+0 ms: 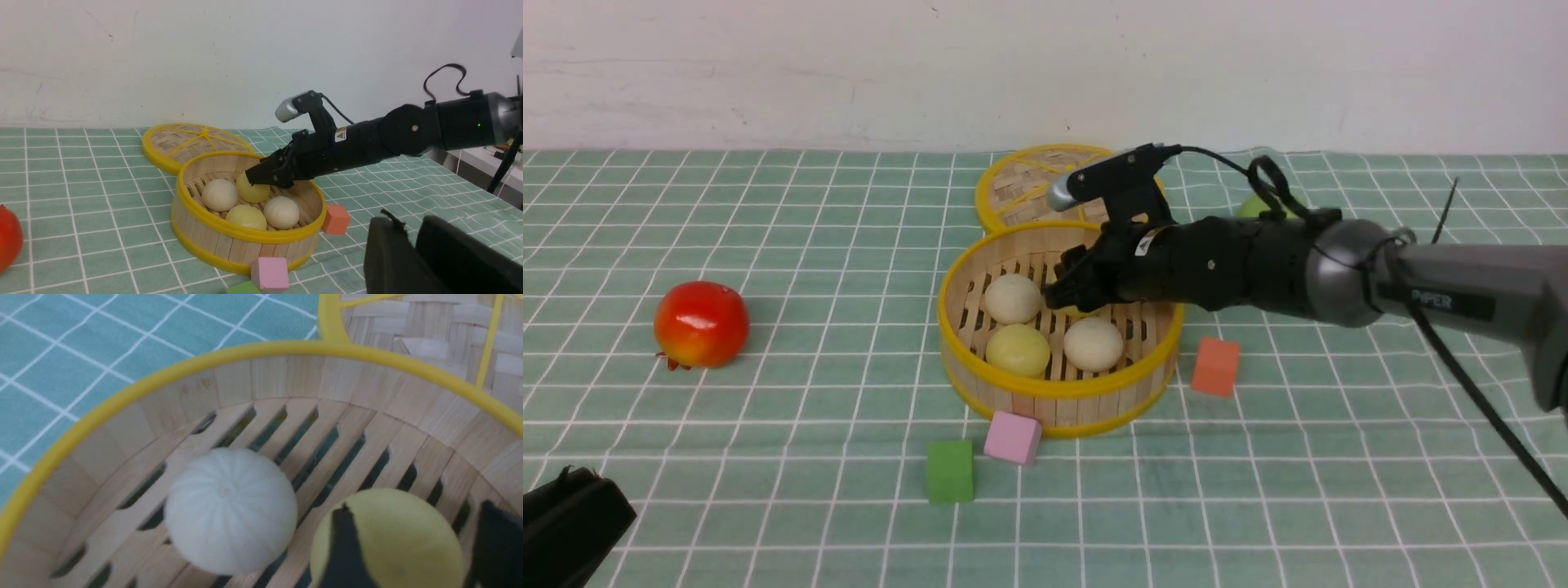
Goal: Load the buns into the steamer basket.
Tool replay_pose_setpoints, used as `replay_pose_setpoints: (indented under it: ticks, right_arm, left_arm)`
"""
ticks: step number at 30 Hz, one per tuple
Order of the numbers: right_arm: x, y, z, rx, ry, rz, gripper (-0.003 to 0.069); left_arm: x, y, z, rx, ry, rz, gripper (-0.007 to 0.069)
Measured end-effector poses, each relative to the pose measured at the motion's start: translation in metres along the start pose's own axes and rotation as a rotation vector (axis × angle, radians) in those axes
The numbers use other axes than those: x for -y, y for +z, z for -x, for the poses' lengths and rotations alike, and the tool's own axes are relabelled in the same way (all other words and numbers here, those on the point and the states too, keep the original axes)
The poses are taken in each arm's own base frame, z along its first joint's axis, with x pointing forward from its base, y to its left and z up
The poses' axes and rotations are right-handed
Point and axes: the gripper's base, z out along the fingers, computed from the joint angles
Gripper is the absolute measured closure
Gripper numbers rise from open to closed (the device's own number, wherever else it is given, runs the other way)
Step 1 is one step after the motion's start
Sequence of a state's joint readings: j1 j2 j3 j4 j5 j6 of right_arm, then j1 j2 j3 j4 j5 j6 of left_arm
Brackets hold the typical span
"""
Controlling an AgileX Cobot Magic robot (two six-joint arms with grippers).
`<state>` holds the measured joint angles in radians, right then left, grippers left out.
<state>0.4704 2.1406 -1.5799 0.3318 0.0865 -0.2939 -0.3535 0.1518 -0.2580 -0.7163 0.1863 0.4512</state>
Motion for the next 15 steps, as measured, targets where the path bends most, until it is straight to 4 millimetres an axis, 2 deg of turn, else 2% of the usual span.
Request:
replay_pose_setpoints:
  ticks: [3, 5, 6, 7, 9, 10, 11, 13, 15]
  right_arm:
    - [-0.005, -0.035, 0.026, -0.027, -0.008, 0.041, 0.0139]
    - [-0.007, -0.078, 0.049, -0.069, 0.005, 0.080, 0.0135]
    - [-0.009, -0.095, 0.054, -0.118, 0.015, 0.100, 0.0143]
    - [-0.009, -0.121, 0.062, -0.153, 0.030, 0.112, 0.0166]
    - [-0.011, -0.157, 0.066, -0.259, 0.040, 0.124, 0.0226]
    - [-0.011, -0.163, 0.065, -0.281, 0.038, 0.120, 0.0244]
    - [-0.011, -0.189, 0.063, -0.353, 0.056, 0.111, 0.0323]
    - [-0.011, -0.205, 0.058, -0.404, 0.073, 0.096, 0.0403]
    - [-0.011, -0.234, 0.048, -0.467, 0.104, 0.079, 0.0540]
  left_arm:
    - [0.000, 0.000, 0.000, 0.000, 0.000, 0.000, 0.0522]
    - [0.000, 0.000, 0.000, 0.000, 0.000, 0.000, 0.0519]
    - [0.000, 0.000, 0.000, 0.000, 0.000, 0.000, 0.0517]
    - [0.000, 0.000, 0.000, 0.000, 0.000, 0.000, 0.0515]
    - [0.000, 0.000, 0.000, 0.000, 0.000, 0.000, 0.0512]
    - [0.000, 0.000, 0.000, 0.000, 0.000, 0.000, 0.0512]
    - [0.000, 0.000, 0.000, 0.000, 0.000, 0.000, 0.0512]
    - [0.000, 0.000, 0.000, 0.000, 0.000, 0.000, 0.0512]
    - [0.000, 0.000, 0.000, 0.000, 0.000, 0.000, 0.0508]
